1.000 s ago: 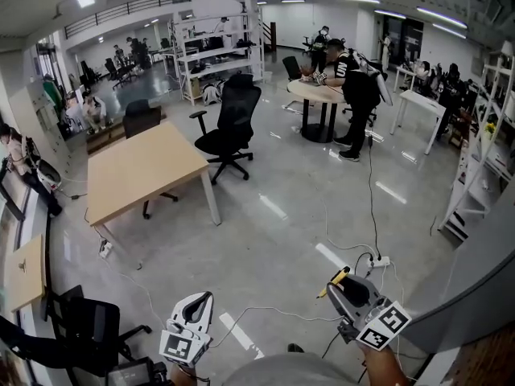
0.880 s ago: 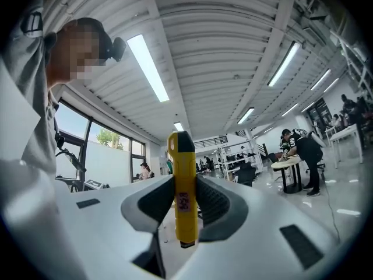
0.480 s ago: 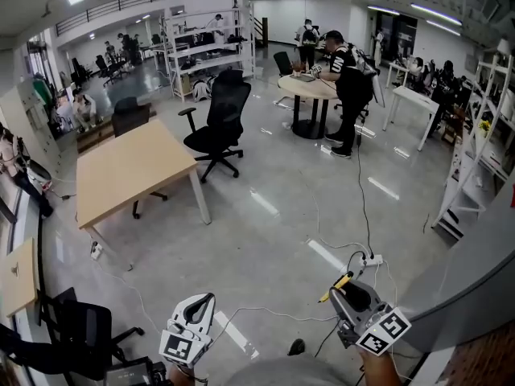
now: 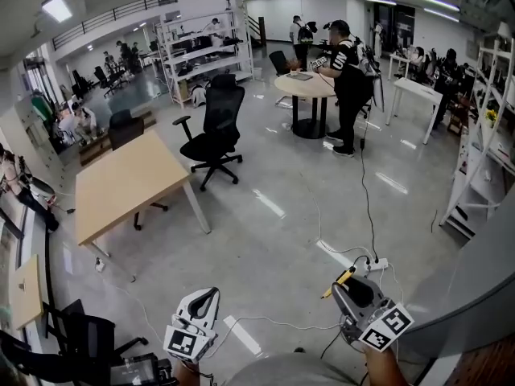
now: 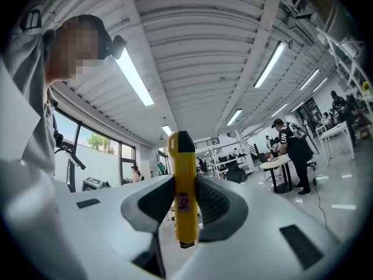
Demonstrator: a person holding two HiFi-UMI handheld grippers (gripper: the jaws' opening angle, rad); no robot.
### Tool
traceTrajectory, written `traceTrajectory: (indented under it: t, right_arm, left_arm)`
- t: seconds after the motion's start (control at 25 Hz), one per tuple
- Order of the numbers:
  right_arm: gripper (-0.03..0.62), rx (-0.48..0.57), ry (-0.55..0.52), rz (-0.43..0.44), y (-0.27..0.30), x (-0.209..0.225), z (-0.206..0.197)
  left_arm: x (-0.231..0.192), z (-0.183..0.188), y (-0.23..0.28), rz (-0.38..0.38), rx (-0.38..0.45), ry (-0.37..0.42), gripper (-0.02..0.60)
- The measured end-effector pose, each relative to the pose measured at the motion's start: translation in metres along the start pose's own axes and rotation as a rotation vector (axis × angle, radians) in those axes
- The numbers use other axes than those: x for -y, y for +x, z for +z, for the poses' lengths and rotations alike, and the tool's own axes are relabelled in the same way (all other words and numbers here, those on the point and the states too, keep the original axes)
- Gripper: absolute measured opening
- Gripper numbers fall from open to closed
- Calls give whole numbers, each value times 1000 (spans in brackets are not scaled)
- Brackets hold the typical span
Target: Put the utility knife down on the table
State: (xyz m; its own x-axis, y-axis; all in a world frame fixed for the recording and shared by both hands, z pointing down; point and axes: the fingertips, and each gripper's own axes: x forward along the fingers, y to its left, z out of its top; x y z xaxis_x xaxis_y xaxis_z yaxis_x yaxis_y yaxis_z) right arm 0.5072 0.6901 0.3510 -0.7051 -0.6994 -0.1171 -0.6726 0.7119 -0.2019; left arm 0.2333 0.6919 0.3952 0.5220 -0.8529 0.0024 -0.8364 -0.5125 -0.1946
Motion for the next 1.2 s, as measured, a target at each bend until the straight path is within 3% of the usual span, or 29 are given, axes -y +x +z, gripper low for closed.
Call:
traceTrajectory:
  t: [0.28, 0.68, 1.0, 1.2]
  right_arm:
    - [117, 9, 10, 7, -7, 66, 5]
    - [117, 2, 59, -53, -22, 134, 3]
    - [117, 27, 33, -96, -3, 156, 11]
    - [117, 2, 35, -117, 35, 170, 0]
  left_arm:
    - [23, 4, 65, -7, -11, 22, 5]
    - [44, 3, 145, -103, -51, 63, 5]
    - [31, 1, 184, -156, -33, 61, 5]
    - [-1, -11, 213, -178, -19, 42, 5]
